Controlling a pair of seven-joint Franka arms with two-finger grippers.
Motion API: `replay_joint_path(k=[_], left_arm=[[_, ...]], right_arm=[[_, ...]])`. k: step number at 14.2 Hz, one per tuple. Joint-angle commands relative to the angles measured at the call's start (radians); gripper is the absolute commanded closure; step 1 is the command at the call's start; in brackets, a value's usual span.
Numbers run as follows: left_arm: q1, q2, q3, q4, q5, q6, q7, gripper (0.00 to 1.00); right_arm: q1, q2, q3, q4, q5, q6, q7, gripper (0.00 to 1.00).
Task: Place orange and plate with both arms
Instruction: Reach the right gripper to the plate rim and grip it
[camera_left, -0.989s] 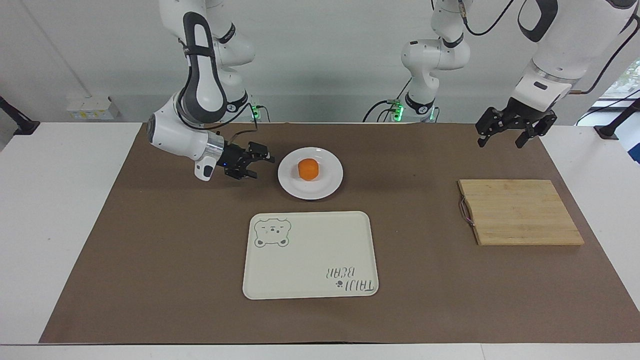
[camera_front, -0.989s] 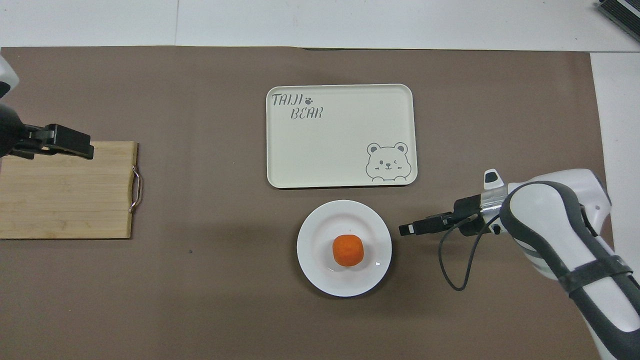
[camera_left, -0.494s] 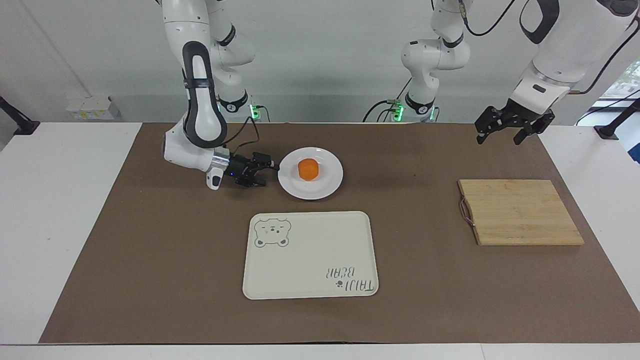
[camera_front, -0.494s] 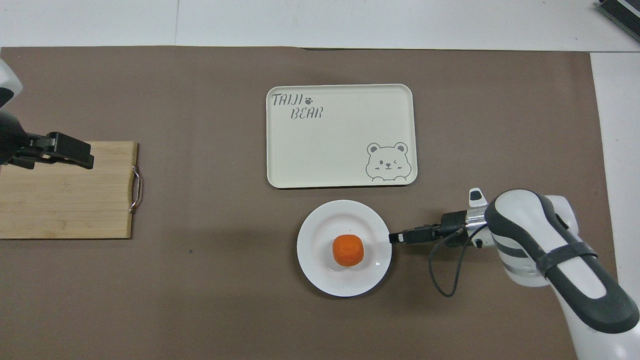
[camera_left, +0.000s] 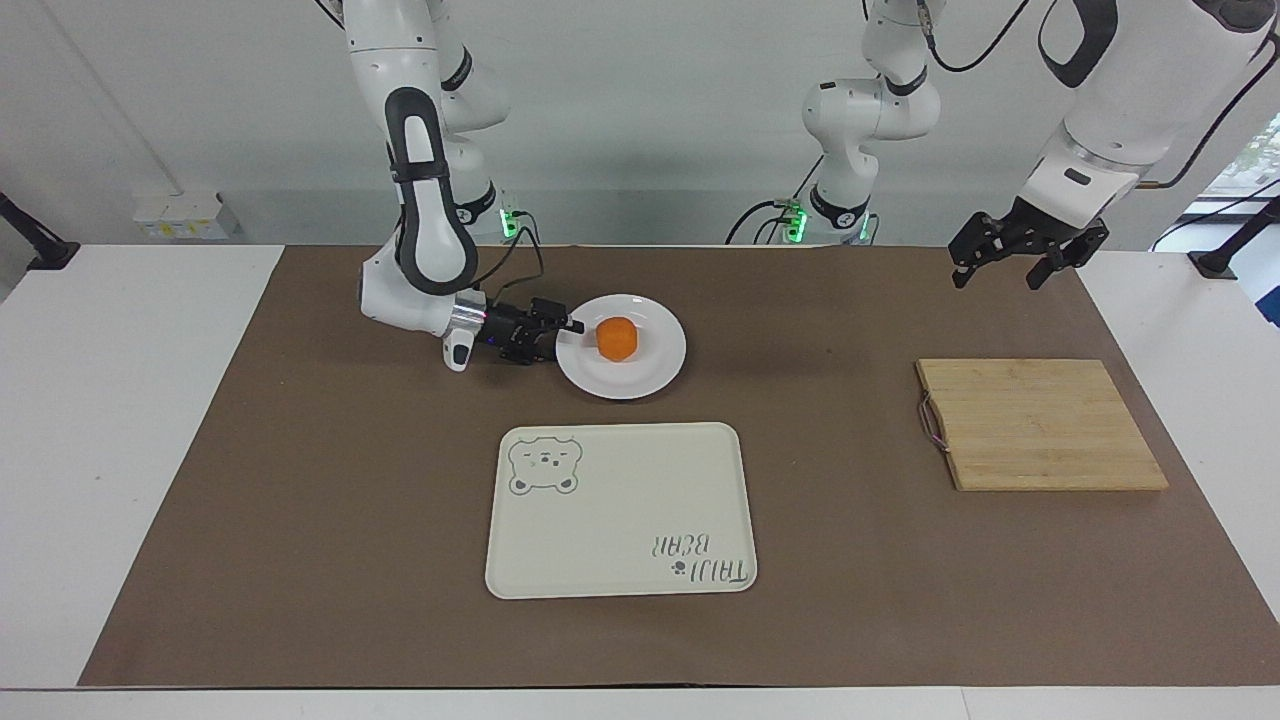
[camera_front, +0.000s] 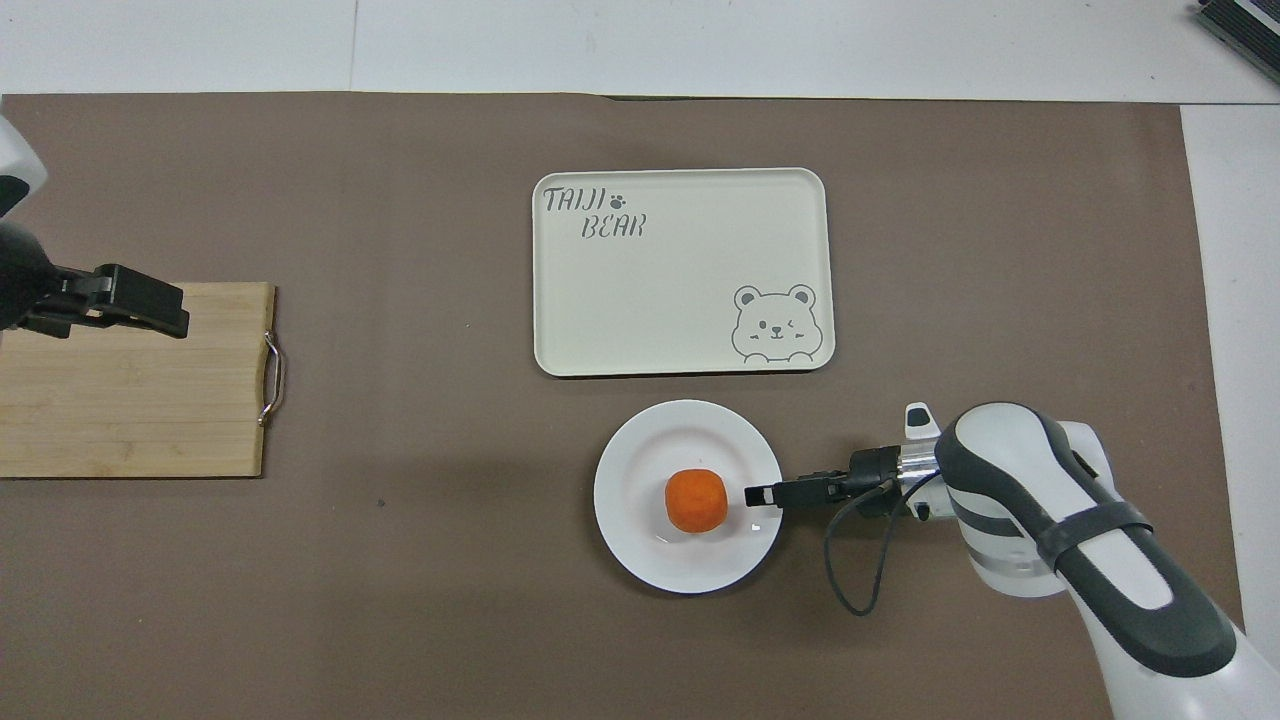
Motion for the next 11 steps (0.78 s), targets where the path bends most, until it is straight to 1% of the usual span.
replay_joint_path(k=[1,5,11], left_arm=[[0.002,-0.008,0.001,0.001,-0.007,-0.006,0.010,0.00],[0.002,-0.008,0.001,0.001,-0.007,-0.007,0.011,0.00],[0.002,-0.008,0.001,0.001,-0.009,-0.006,0.010,0.00]], right_arm=[[0.004,-0.025,0.002,-0.031,0.036,0.019,-0.021,1.00],[-0.009,-0.015,0.000,-0.014,0.035,0.013,-0.007,1.00],[-0.062,0.014,0.002,0.064,0.036,-0.058,0.038,1.00]])
